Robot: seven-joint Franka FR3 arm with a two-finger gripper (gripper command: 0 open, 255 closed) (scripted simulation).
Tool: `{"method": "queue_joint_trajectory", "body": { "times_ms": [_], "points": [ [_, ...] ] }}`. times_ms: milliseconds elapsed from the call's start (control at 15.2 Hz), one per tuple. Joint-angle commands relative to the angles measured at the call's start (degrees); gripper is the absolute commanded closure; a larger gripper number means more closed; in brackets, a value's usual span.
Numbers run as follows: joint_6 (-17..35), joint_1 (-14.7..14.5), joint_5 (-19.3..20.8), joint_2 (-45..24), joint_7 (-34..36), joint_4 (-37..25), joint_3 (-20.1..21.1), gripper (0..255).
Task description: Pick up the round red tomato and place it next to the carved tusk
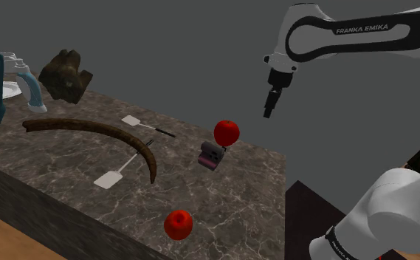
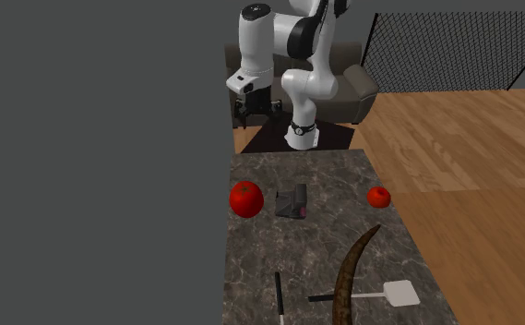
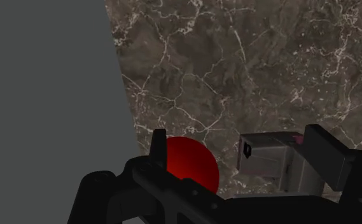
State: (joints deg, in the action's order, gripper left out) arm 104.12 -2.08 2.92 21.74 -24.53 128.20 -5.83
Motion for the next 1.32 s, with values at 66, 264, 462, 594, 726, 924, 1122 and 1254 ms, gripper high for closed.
{"method": "queue_joint_trajectory", "body": {
  "times_ms": [66,264,462,594,726,924,1122,1254],
  "points": [
    [3.85,-0.87,-1.26,-6.20,-4.37,-3.15,-1.12,0],
    [6.90,-1.59,-2.98,-12.41,-8.74,-6.87,-1.90,0],
    [9.23,-2.11,-5.04,-18.68,-13.11,-11.26,-2.27,0],
    [10.38,-2.30,-6.51,-22.88,-15.96,-14.56,-2.25,0],
    [11.20,-2.35,-7.98,-27.08,-18.70,-18.16,-2.02,0],
    [12.66,-2.32,-8.13,-27.61,-18.83,-17.23,-1.90,0],
    [14.81,-2.37,-8.34,-28.38,-18.97,-15.83,-1.82,0],
    [16.65,-2.41,-8.54,-29.12,-19.10,-14.72,-1.75,0]
  ]
}}
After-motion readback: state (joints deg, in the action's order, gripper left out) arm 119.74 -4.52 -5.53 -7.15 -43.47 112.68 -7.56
